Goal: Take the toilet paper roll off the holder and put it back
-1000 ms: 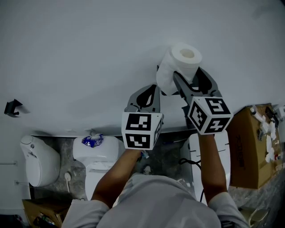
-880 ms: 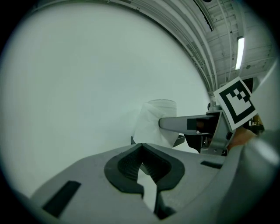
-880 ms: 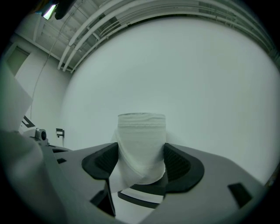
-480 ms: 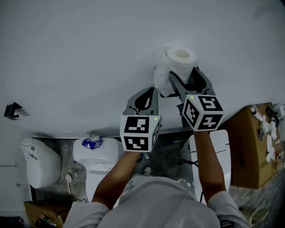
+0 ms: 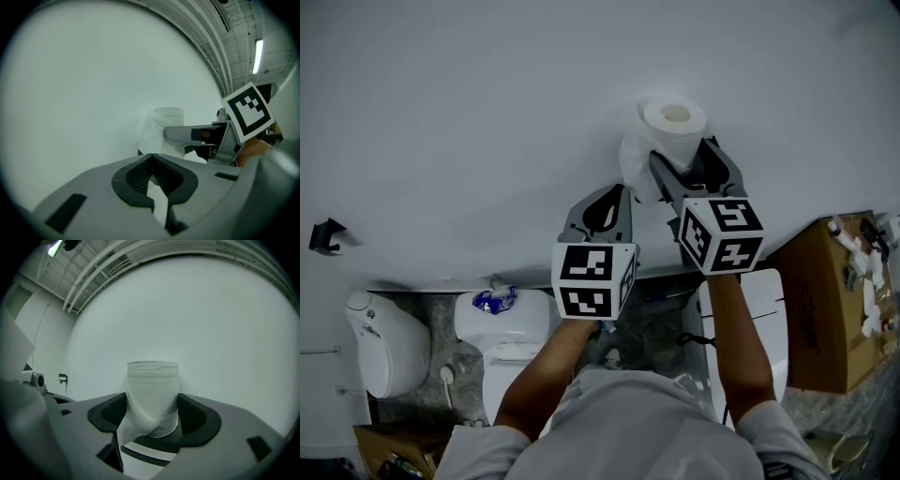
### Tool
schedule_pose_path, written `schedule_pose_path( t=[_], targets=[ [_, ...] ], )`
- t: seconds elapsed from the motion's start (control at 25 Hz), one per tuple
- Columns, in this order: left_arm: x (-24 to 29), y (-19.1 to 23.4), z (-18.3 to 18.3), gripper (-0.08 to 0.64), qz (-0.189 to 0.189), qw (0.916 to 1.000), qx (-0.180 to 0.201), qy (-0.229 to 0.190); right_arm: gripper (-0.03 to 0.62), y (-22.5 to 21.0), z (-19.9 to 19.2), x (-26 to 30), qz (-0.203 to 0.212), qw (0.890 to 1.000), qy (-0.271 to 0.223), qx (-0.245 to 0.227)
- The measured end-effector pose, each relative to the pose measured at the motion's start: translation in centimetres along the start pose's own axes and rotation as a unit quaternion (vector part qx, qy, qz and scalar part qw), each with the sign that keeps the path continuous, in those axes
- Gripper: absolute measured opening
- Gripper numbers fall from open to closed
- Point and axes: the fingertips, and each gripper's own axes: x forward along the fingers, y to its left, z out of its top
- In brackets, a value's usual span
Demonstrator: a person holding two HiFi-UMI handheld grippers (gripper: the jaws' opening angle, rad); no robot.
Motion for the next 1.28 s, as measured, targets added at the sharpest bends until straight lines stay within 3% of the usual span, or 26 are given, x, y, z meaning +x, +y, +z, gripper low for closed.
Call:
schedule_pose_path(
  t=[0.8, 1.04, 1.28],
  targets=[
    [-1.9, -3.1, 0.3, 0.005, -0.023, 0.9997, 0.009, -0.004, 0.324, -0.1, -0.8, -4.6, -0.020, 1.000, -0.001, 0.017],
    [-2.4, -5.3, 0.2, 0.005, -0.035, 0.9993, 0.014, -0.005, 0.209, -0.2, -1.3, -7.2, -0.033, 0.999, 0.002, 0.003],
    [-2.7, -7.4, 0.0, 0.005, -0.047, 0.9988, 0.016, -0.002, 0.163, 0.1, -2.1, -9.6, -0.035, 0.999, 0.014, -0.009]
  ],
)
